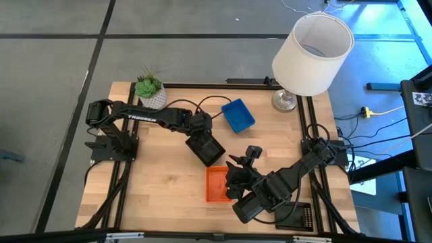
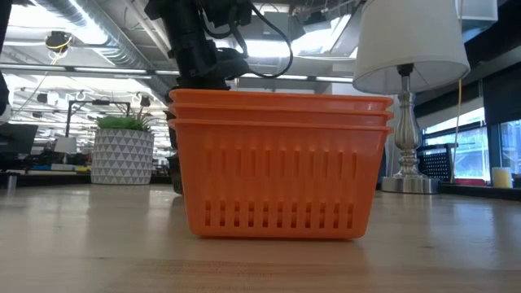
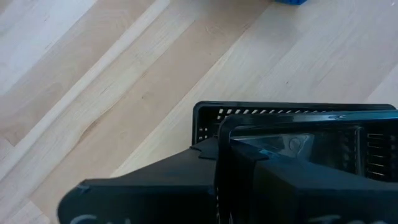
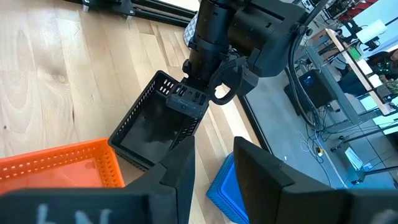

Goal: Stack baskets by color
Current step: Stack the left black bin on the top black bin, then stack the right black bin on the black bin

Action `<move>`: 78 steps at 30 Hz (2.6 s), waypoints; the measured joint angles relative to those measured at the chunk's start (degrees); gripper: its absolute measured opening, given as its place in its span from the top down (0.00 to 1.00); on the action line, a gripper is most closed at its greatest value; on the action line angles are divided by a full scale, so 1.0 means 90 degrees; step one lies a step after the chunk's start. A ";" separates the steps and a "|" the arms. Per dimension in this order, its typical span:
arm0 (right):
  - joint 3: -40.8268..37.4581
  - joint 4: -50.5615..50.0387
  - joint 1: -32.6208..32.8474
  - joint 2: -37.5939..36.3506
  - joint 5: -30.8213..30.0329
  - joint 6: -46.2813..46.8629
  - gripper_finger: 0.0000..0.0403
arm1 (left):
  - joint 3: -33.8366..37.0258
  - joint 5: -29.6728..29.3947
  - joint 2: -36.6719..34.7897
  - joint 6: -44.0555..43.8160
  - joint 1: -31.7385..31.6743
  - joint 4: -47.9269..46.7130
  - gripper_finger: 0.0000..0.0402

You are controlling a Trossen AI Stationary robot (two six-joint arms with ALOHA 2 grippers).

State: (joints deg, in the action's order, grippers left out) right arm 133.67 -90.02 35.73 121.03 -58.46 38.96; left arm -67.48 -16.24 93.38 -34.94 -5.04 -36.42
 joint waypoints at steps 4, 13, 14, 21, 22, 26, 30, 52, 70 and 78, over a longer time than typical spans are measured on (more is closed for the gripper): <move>0.0000 0.0000 0.0000 0.0001 -0.0002 -0.0005 0.72 | 0.0000 -0.0237 -0.0001 -0.0023 0.0000 0.0002 1.00; 0.0000 0.0000 0.0000 0.0001 -0.0013 -0.0014 0.72 | 0.0007 0.0064 0.0099 0.0704 0.0000 -0.0037 0.94; 0.0000 0.0000 0.0000 0.0000 -0.0037 -0.0017 0.72 | 0.0007 0.0027 0.0133 0.0504 0.0005 -0.0036 0.92; 0.0000 -0.0002 0.0000 0.0000 -0.0063 -0.0019 0.72 | 0.0002 -0.0245 0.0391 0.0122 -0.0092 -0.0004 0.88; 0.0000 0.0000 0.0000 -0.0002 -0.0064 -0.0018 0.72 | 0.0005 -0.0226 0.0391 0.0121 -0.0086 -0.0042 0.88; 0.0000 0.0002 0.0000 -0.0002 -0.0066 0.0005 0.72 | 0.0005 -0.0179 0.0179 0.0187 0.0022 -0.0066 0.88; 0.0000 0.0002 0.0000 -0.0002 -0.0057 0.0117 0.72 | 0.0005 -0.0197 -0.0305 0.0424 0.0208 -0.0118 0.88; -0.0663 0.0015 -0.1109 -0.1535 0.2017 -0.1028 0.72 | 0.0000 -0.1697 -0.2557 0.0564 0.3547 -0.0384 0.87; -0.6799 0.3182 -0.0090 -0.4714 0.6199 0.0597 0.76 | 0.0000 -0.2146 -0.2550 0.0613 0.4201 -0.0467 0.87; -0.8203 0.4603 0.0413 -0.4667 0.7988 0.1757 0.76 | 0.0000 -0.2146 -0.2550 0.0615 0.4201 -0.0500 0.87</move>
State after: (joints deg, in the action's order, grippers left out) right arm 59.84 -48.59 39.45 79.02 13.44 54.77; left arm -67.48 -35.55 70.43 -29.41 32.77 -40.93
